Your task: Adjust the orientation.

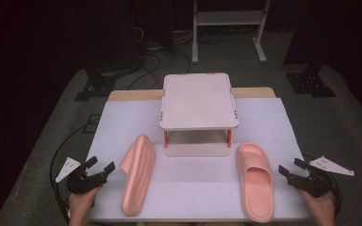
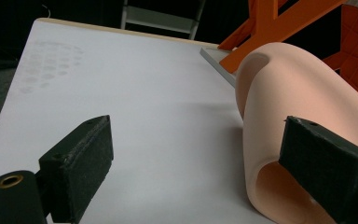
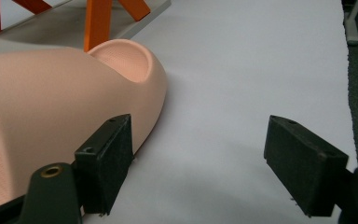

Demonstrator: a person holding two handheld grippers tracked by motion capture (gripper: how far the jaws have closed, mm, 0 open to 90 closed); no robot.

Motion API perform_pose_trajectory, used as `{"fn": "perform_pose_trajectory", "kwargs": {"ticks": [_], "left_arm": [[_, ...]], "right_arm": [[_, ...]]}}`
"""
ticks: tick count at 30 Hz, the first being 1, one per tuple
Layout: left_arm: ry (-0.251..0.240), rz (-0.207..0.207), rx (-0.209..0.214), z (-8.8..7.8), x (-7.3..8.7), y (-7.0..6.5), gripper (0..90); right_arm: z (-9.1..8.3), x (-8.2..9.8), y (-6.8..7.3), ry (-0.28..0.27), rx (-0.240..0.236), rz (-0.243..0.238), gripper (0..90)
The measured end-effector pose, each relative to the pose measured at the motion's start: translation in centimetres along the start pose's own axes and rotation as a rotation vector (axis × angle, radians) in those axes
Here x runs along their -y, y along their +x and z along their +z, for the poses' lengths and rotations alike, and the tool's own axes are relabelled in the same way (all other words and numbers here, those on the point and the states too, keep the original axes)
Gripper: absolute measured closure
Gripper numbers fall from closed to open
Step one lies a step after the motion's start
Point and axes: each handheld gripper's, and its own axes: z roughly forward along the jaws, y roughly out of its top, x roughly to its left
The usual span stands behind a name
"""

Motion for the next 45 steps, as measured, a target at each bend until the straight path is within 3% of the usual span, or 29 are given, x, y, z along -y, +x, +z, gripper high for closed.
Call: {"fn": "perform_pose_trajectory", "kwargs": {"ticks": [12, 27, 35, 45], "left_arm": [[-0.005, -0.006, -0.008, -0.8, 0.2, 0.1, 9.5], [-0.003, 0.0, -0.028, -1.9, 1.0, -0.8, 9.5], [0.023, 0.017, -0.027, -2.4, 1.2, -1.5, 9.6], [0.11, 0.072, -0.024, -1.5, 1.3, -2.6, 10.0]], "right_arm": [[0.0, 0.0, -0.1, -0.003, 0.006, -0.004, 23.2], [0.3, -0.3, 0.5, -0.009, -0.012, -0.01, 23.0], [0.2, -0.4, 0.5, -0.02, -0.012, -0.01, 23.0], [0.1, -0.4, 0.6, -0.029, -0.012, -0.015, 23.0]]}}
